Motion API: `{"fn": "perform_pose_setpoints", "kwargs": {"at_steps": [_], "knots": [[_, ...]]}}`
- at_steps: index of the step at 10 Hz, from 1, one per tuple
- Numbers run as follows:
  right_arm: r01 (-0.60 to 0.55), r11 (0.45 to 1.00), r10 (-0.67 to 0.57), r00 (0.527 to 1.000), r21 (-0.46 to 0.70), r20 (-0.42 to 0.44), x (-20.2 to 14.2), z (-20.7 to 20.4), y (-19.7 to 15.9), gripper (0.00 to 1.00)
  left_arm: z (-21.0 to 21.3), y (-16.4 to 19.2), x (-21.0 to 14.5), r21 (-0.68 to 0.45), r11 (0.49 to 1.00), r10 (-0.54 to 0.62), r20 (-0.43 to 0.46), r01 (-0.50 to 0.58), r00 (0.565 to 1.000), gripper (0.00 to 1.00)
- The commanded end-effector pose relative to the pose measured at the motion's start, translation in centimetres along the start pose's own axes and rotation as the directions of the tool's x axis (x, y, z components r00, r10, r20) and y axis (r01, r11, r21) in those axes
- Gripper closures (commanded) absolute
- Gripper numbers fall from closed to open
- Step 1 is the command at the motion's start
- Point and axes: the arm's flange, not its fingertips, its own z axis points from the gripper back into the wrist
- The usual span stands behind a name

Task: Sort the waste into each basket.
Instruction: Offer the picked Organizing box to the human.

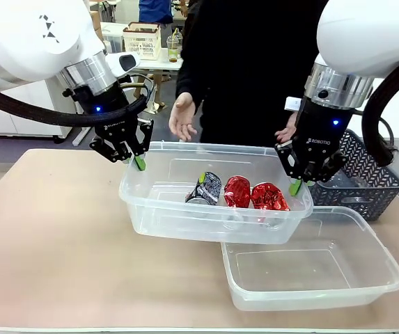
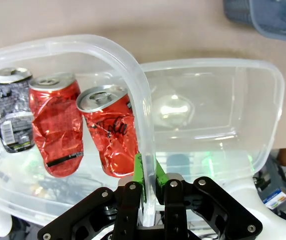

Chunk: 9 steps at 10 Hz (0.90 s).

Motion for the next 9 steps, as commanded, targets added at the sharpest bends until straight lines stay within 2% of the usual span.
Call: {"fn": "perform_pose_setpoints", "kwargs": {"at_steps": [1, 2, 3, 4, 5, 6, 8, 9], "knots": [[0.000, 1.000, 0.000, 1.000, 0.000, 0.000, 0.0, 0.0, 0.0, 0.94, 0.0, 0.0, 0.0, 0.000, 1.000, 0.000, 0.000, 0.000, 1.000, 0.93], [-0.042, 0.999, 0.043, 0.999, 0.012, -0.015, 4.7, 2.3, 2.4, 0.94, 1.7, -0.3, 5.0, 0.020, 1.000, 0.007, 0.046, -0.008, 0.999, 0.93], [-0.060, 0.998, 0.060, 0.998, 0.031, -0.022, 8.3, 3.4, 4.0, 0.94, 3.1, 0.0, 8.5, -0.001, 1.000, 0.010, 0.102, -0.010, 0.995, 0.93], [-0.053, 0.998, 0.054, 0.998, 0.035, -0.035, 11.4, 3.5, 5.2, 0.94, 3.8, 1.1, 11.2, 0.002, 0.998, 0.057, 0.130, -0.058, 0.990, 0.93], [-0.031, 0.999, 0.033, 0.999, 0.037, -0.040, 13.7, 2.7, 5.8, 0.94, 3.6, 1.7, 12.6, -0.040, 0.998, 0.051, 0.110, -0.047, 0.993, 0.93], [-0.009, 0.998, 0.011, 0.999, 0.059, -0.031, 15.3, 1.7, 6.0, 0.94, 2.8, 1.9, 12.9, -0.010, 0.998, 0.063, 0.123, -0.062, 0.990, 0.93], [-0.004, 0.997, 0.006, 1.000, 0.078, -0.022, 16.2, 0.5, 5.7, 0.94, 1.6, 2.8, 13.2, -0.012, 0.998, 0.060, 0.087, -0.059, 0.994, 0.93], [-0.013, 0.996, 0.016, 0.999, 0.083, -0.033, 15.7, 0.0, 5.5, 0.94, 2.4, 4.0, 13.7, 0.025, 0.998, 0.055, 0.093, -0.058, 0.994, 0.93]]}}
